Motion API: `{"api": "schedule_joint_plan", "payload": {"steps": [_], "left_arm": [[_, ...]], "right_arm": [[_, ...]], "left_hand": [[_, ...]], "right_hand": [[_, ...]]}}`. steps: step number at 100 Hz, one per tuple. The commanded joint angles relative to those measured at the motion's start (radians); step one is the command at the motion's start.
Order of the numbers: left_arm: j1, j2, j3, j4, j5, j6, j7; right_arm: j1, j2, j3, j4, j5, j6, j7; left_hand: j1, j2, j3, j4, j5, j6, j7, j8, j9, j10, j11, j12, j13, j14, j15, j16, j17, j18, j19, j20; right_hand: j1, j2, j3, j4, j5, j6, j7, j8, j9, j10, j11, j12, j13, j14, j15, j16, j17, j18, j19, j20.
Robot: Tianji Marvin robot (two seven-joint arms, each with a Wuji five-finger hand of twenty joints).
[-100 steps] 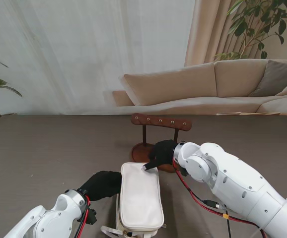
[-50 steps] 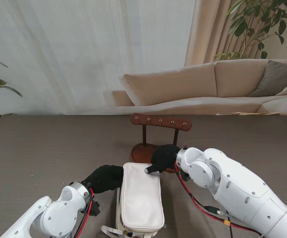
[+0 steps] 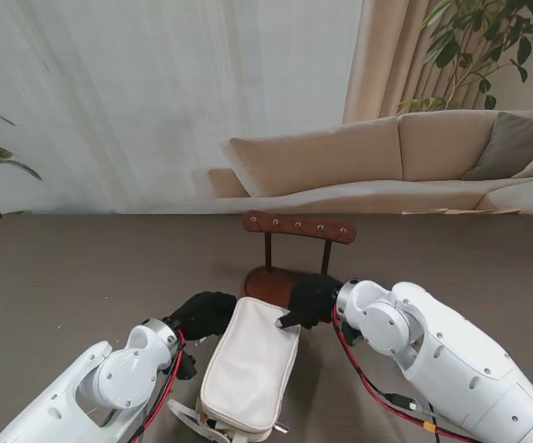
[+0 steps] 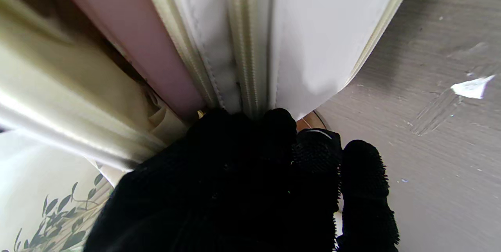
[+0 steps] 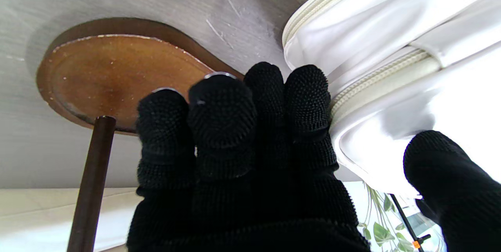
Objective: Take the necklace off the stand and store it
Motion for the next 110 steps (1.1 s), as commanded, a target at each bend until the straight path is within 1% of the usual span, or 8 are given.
{"api": "schedule_joint_plan", "payload": {"steps": [1,20,27,38,49,74,92,110], "left_arm": [[-0.022,-0.016,0.003,0.011,-0.012,0.002,-0.018],[-0.048,-0.014,0.011,0.029,-0.02,0.001,-0.033],[-0.038,-0.007,0.002,0.019,-0.006,-0.001,-0.054],[-0.003,0.004,-0.029,-0.007,0.026,0.001,-0.084],[0.036,0.011,-0.065,-0.032,0.051,0.009,-0.101],[0.08,0.014,-0.107,-0.053,0.074,0.012,-0.104],[0.097,0.018,-0.131,-0.074,0.099,0.002,-0.111],[0.132,0.02,-0.174,-0.112,0.119,-0.006,-0.115]], "right_arm": [[-0.027,-0.005,-0.008,-0.028,0.009,-0.01,0.023],[-0.05,-0.002,0.009,-0.048,0.017,-0.022,0.029],[-0.054,-0.003,0.017,-0.056,0.009,-0.021,0.024],[-0.059,-0.009,0.03,-0.071,-0.057,-0.014,-0.019],[-0.061,-0.019,0.035,-0.093,-0.127,0.019,-0.074],[-0.015,-0.037,-0.012,-0.11,-0.173,0.107,-0.128],[0.05,-0.043,-0.091,-0.077,-0.155,0.1,-0.127],[0.103,-0.049,-0.171,-0.036,-0.132,0.101,-0.129]], "left_hand": [[0.031,0.011,0.027,0.038,0.013,-0.049,0.068,0.027,0.006,-0.007,0.004,-0.009,0.014,0.004,-0.011,-0.003,-0.011,0.014,-0.007,-0.006],[0.03,0.013,0.025,0.037,0.01,-0.049,0.069,0.028,0.004,-0.008,0.004,-0.009,0.012,0.004,-0.011,-0.003,-0.012,0.013,-0.007,-0.006],[0.029,0.015,0.024,0.037,0.008,-0.051,0.07,0.028,0.003,-0.01,0.004,-0.009,0.01,0.001,-0.012,-0.003,-0.013,0.011,-0.007,-0.007],[0.031,0.017,0.022,0.037,0.005,-0.053,0.07,0.028,0.0,-0.011,0.004,-0.008,0.007,-0.003,-0.012,-0.003,-0.015,0.007,-0.009,-0.008],[0.033,0.017,0.019,0.038,0.005,-0.053,0.071,0.027,-0.002,-0.012,0.005,-0.006,0.005,-0.003,-0.012,-0.002,-0.018,0.004,-0.01,-0.009],[0.037,0.018,0.014,0.04,0.005,-0.051,0.07,0.025,-0.004,-0.009,0.004,-0.004,0.001,-0.001,-0.01,0.0,-0.022,0.005,-0.009,-0.008],[0.037,0.018,0.011,0.041,0.004,-0.056,0.074,0.027,-0.004,-0.013,0.005,-0.003,0.001,-0.006,-0.008,0.002,-0.022,0.005,-0.008,-0.007],[0.036,0.015,0.016,0.039,0.004,-0.058,0.081,0.03,0.0,-0.016,0.007,-0.001,0.003,-0.01,-0.006,0.002,-0.019,0.003,-0.008,-0.007]], "right_hand": [[0.009,-0.014,0.043,0.008,0.055,-0.145,0.042,0.024,0.033,-0.045,0.007,0.019,0.036,-0.006,0.028,0.013,-0.123,0.026,0.062,0.018],[0.004,-0.013,0.039,0.006,0.057,-0.149,0.031,0.027,0.035,-0.05,-0.002,0.018,0.034,-0.007,0.033,0.009,-0.121,0.024,0.065,0.014],[0.002,-0.013,0.024,0.006,0.014,-0.136,-0.036,0.004,0.006,-0.037,-0.039,0.006,0.034,-0.008,0.003,-0.007,-0.129,0.025,0.061,0.01],[-0.005,-0.014,-0.014,0.009,-0.144,-0.115,-0.181,-0.068,-0.068,-0.024,-0.077,-0.014,0.025,0.002,-0.104,-0.045,-0.16,0.034,0.04,0.008],[-0.01,-0.011,-0.053,0.015,-0.332,-0.075,-0.256,-0.137,-0.151,-0.016,-0.095,-0.037,-0.011,0.005,-0.16,-0.039,-0.188,0.039,0.02,0.012],[-0.024,-0.004,-0.139,0.02,-0.62,-0.003,-0.269,-0.269,-0.352,0.002,-0.108,-0.086,-0.168,0.046,-0.242,-0.051,-0.279,0.05,-0.025,0.029],[-0.035,0.0,-0.21,0.022,-0.649,-0.044,-0.262,-0.297,-0.441,0.005,-0.14,-0.131,-0.273,0.065,-0.338,-0.09,-0.337,0.052,-0.068,0.03],[-0.024,-0.019,-0.252,0.026,-0.623,-0.018,-0.252,-0.302,-0.46,0.011,-0.136,-0.148,-0.292,0.067,-0.355,-0.098,-0.353,0.053,-0.083,0.035]]}}
